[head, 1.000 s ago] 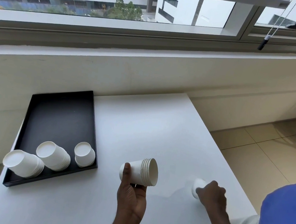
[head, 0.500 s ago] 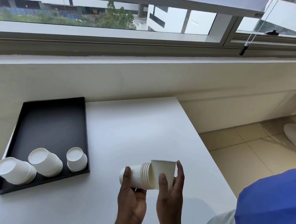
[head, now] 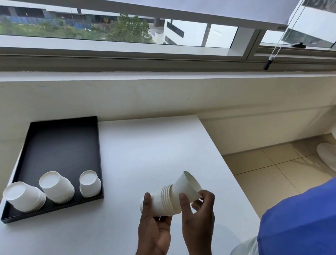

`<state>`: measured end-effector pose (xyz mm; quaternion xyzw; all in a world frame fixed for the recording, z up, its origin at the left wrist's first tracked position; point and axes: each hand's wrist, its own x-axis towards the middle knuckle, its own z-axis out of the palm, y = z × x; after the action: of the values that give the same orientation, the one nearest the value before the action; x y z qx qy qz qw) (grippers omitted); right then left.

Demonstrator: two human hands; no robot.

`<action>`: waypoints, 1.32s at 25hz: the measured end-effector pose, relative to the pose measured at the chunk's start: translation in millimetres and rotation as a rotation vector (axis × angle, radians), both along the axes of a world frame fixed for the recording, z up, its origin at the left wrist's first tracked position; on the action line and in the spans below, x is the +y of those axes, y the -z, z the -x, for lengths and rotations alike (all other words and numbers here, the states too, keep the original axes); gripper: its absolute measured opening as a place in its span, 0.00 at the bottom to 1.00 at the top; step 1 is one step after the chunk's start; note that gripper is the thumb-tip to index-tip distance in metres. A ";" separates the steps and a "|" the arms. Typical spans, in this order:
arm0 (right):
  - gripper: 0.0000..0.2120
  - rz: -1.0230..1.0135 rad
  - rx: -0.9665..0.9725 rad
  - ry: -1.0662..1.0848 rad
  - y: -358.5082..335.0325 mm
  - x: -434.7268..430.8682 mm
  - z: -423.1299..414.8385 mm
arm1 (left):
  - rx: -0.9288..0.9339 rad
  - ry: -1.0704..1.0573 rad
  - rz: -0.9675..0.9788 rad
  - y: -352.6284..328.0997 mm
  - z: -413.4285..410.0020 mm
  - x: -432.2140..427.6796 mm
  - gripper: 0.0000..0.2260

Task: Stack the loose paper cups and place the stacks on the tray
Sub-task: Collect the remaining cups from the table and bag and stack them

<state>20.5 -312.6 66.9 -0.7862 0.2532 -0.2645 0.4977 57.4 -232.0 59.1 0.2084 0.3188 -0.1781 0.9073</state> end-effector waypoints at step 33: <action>0.37 0.231 0.339 -0.128 -9.5 43.7 222.4 | -0.819 1.003 -0.636 54.3 184.6 81.1 0.26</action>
<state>-201.9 -269.0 76.3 -0.8858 0.2508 -0.1236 0.3703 -127.2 -150.9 4.7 0.6339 -0.1444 -0.3794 0.6583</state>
